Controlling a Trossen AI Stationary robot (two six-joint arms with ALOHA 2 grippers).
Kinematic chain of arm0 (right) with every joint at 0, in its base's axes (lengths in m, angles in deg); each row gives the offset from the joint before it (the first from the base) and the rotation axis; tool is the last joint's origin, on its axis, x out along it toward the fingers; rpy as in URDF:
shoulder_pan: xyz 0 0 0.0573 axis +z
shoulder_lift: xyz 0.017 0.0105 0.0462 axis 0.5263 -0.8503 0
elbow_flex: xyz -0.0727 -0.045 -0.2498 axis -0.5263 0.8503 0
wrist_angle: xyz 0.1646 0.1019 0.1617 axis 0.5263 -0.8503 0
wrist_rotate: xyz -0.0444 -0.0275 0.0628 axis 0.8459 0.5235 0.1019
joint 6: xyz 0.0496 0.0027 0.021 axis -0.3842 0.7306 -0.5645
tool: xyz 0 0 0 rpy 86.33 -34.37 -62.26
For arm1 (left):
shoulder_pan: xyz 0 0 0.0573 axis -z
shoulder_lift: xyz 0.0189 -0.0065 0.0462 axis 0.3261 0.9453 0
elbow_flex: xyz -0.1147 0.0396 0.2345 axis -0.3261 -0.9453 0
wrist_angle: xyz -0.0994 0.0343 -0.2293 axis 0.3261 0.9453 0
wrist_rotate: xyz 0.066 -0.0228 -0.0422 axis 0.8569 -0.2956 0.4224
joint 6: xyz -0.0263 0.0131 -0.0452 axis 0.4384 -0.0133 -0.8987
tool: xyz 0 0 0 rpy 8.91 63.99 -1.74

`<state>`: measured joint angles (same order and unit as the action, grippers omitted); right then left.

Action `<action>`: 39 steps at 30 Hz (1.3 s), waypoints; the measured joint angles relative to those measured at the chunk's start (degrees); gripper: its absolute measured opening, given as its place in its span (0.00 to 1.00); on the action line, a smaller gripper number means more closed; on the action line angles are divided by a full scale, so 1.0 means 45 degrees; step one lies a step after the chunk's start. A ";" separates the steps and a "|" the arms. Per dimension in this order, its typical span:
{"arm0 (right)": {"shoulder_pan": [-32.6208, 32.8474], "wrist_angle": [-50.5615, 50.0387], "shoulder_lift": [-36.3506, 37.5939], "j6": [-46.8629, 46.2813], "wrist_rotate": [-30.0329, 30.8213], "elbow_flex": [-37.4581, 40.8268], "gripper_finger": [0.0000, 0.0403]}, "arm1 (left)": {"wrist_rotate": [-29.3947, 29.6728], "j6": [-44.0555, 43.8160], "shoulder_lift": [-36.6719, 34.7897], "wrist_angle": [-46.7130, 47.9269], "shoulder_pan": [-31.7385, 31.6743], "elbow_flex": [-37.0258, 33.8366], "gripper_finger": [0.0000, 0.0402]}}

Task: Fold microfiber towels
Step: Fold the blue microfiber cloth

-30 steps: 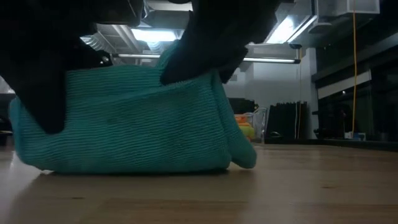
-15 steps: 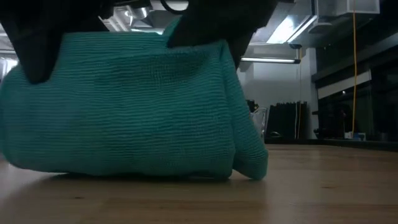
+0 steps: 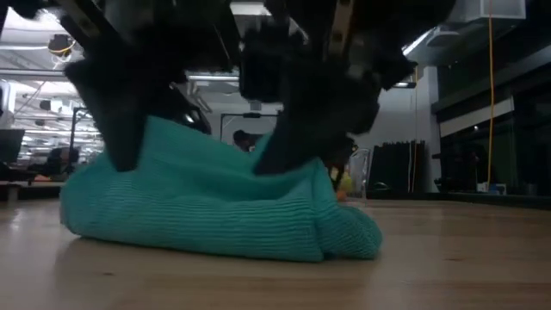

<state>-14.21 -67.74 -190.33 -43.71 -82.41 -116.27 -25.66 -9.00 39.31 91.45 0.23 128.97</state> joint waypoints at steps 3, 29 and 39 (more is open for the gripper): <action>-0.0161 0.0607 -0.0005 -0.0379 -0.0029 0.0558 0.02 | 0.0013 0.0053 0.0000 -0.0514 -0.0420 -0.0279 0.00; -0.1521 -0.0184 -0.0019 -0.0359 -0.0641 0.0818 0.24 | 0.1495 -0.0185 0.0253 -0.0908 -0.0908 -0.0783 0.38; -0.1651 -0.0358 -0.0015 0.1627 -0.0971 0.0818 0.24 | 0.1917 -0.0140 0.0253 -0.1002 -0.0945 -0.0783 0.39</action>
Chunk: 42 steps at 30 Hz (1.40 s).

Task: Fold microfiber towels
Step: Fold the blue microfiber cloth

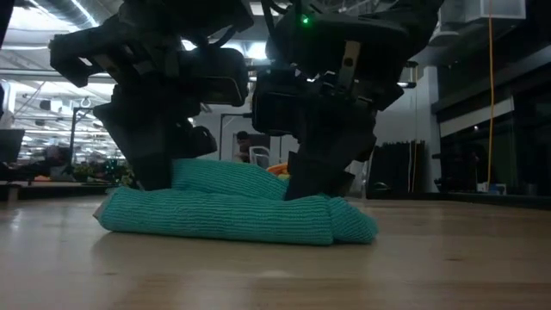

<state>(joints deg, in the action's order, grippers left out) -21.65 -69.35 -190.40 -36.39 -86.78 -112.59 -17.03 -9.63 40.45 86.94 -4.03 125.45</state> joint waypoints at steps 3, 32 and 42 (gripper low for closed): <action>-0.0005 0.0016 0.0000 -0.0851 0.0038 0.0000 0.24 | 0.0044 0.0000 0.0000 -0.0027 0.0000 0.0005 0.39; -0.3081 -0.1987 0.0476 -0.0956 -0.1511 -0.0010 0.56 | 0.0479 0.0102 0.0000 -0.0189 0.0000 0.0034 0.39; -0.3446 -0.2935 0.1942 -0.0115 -0.0521 -0.0024 0.56 | 0.1833 0.0555 -0.0477 0.1701 -0.0075 0.1077 0.38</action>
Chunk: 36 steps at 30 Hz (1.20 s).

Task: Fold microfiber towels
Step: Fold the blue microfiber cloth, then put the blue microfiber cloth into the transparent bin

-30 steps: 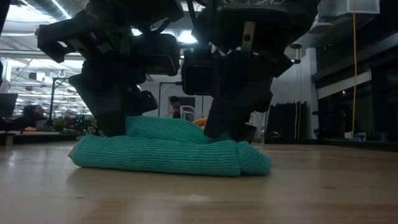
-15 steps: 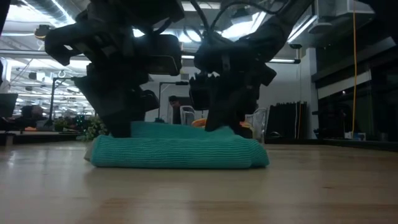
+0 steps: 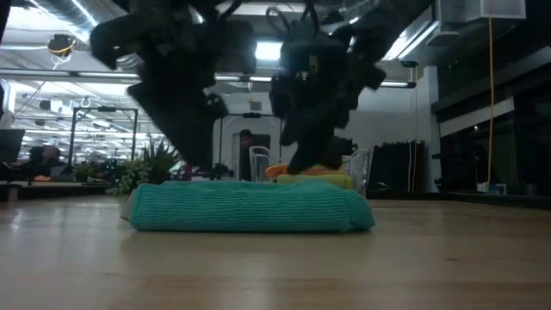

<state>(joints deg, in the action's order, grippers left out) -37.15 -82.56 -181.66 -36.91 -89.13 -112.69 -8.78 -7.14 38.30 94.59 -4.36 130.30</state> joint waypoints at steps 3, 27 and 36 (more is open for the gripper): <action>0.0224 -0.0727 0.0899 0.0462 0.1333 0.0000 0.56 | 0.0845 0.0216 -0.0349 0.0644 -0.0125 0.0319 0.38; 0.5449 0.4789 0.0671 0.4611 0.7131 0.1569 0.56 | 0.3740 -0.1999 -0.3024 0.7803 0.0946 0.0686 0.38; 0.6222 0.4754 0.0394 0.7917 1.0078 0.0334 0.56 | 0.5782 -0.2880 -0.5910 0.9701 0.1596 0.0675 0.38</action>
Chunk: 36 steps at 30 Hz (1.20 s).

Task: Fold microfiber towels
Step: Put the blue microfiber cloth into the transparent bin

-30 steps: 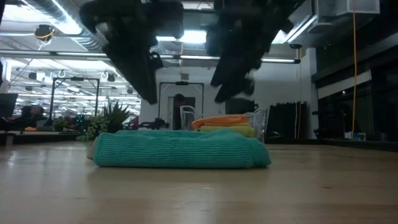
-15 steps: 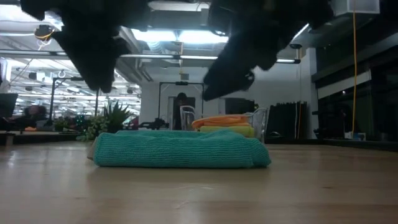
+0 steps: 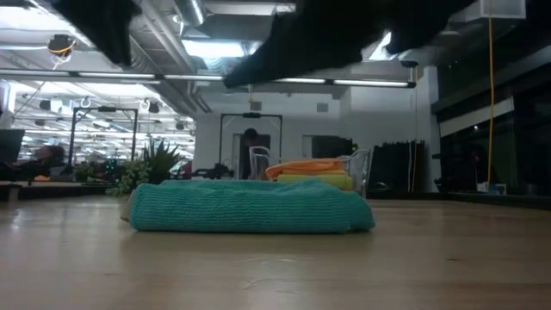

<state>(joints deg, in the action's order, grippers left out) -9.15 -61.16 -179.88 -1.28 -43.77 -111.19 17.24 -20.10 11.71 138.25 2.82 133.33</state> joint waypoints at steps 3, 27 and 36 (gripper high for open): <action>0.0135 0.0013 0.0000 -0.0083 0.0177 -0.0297 0.56 | 0.1632 -0.0001 -0.1796 -0.0757 0.0576 -0.0480 0.38; 0.0250 -0.0126 -0.1012 -0.1706 0.1570 -0.0379 0.56 | -0.4360 0.6751 -1.3576 -1.9209 -0.4878 -1.4910 0.38; 0.1488 -0.0797 -0.2264 -0.0615 0.3302 -0.1845 0.56 | -0.2032 0.6704 -1.3701 -1.9143 -0.5358 -1.4910 0.38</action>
<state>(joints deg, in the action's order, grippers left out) -2.45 -64.75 -190.07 -4.05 -28.91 -119.49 8.09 10.07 -49.94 52.10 -21.29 66.24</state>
